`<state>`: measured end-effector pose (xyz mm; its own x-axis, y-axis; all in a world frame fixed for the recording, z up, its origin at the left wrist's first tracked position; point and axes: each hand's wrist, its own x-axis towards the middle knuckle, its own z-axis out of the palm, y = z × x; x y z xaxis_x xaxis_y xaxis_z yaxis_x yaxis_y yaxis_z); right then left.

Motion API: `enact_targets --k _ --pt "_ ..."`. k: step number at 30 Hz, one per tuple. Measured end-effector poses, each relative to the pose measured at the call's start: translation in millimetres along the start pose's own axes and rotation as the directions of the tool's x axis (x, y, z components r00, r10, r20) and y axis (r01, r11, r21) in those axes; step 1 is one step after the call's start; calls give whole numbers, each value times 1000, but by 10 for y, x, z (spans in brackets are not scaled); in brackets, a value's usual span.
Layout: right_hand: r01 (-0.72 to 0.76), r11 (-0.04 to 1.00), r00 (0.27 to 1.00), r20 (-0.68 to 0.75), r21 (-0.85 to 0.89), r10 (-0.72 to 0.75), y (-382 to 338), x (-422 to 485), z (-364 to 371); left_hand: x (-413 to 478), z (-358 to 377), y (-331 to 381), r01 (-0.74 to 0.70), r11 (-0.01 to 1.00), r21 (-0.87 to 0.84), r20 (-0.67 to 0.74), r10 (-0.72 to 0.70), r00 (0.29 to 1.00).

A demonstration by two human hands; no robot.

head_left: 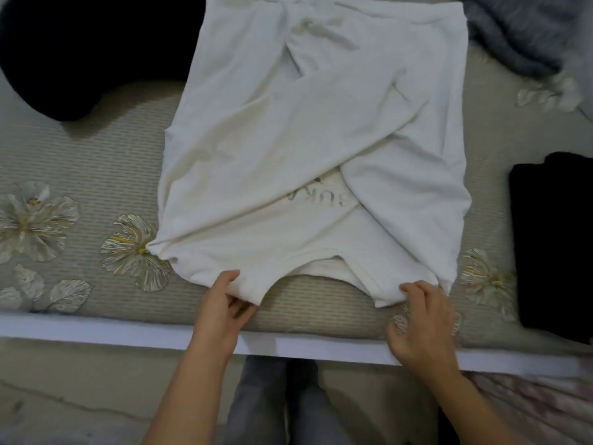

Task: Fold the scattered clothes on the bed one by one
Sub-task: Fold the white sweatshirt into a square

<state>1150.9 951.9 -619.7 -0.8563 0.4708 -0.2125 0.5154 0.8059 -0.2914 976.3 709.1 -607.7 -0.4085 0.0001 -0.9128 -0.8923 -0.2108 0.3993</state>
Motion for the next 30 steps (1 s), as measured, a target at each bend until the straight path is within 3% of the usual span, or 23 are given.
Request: enact_targets --k 4,7,11,14,17,19,20,21,23,24,25,26,27,29,30 --pt "-129 991 992 10 33 129 -81 -37 214 -78 49 -148 -87 996 19 42 86 995" --pt "-286 955 955 -54 76 291 -218 116 274 -125 84 -115 -153 984 -87 65 159 985" --pt "-376 922 923 -43 94 381 -302 271 215 -204 143 -30 -240 956 -167 160 267 950" --pt "-419 888 905 4 190 426 -261 310 90 -236 198 -26 -338 941 -4 176 334 926" --pt "-429 874 896 -14 227 444 -229 285 -7 -150 281 -76 -352 906 234 15 358 933" --pt "-490 829 857 -24 269 515 -204 237 -31 -106 341 -119 -309 922 233 -42 327 944" --pt "-558 759 811 23 335 585 -204 219 -38 -98 365 -145 -294 931 218 -56 312 948" --pt "-646 620 732 131 446 668 -210 215 -32 -90 391 -174 -289 935 207 -66 308 949" --pt "-739 108 530 475 665 702 -286 235 -25 -92 428 -226 -303 936 178 -102 323 941" --pt "-693 -128 487 592 709 643 -346 243 -17 -104 433 -243 -316 937 151 -132 336 933" --pt "-610 -252 491 608 751 623 -396 251 -4 -111 422 -256 -334 934 127 -166 352 921" --pt "-538 -265 517 562 800 646 -437 259 -6 -127 404 -262 -351 930 109 -200 366 909" --pt "-509 -152 557 459 847 692 -457 258 -31 -139 369 -269 -369 923 110 -227 385 895" --pt "-494 316 685 138 810 716 -427 190 -109 -157 262 -316 -407 896 176 -253 441 861" --pt "-469 548 772 20 693 636 -400 131 -153 -158 188 -361 -421 871 253 -252 479 841"
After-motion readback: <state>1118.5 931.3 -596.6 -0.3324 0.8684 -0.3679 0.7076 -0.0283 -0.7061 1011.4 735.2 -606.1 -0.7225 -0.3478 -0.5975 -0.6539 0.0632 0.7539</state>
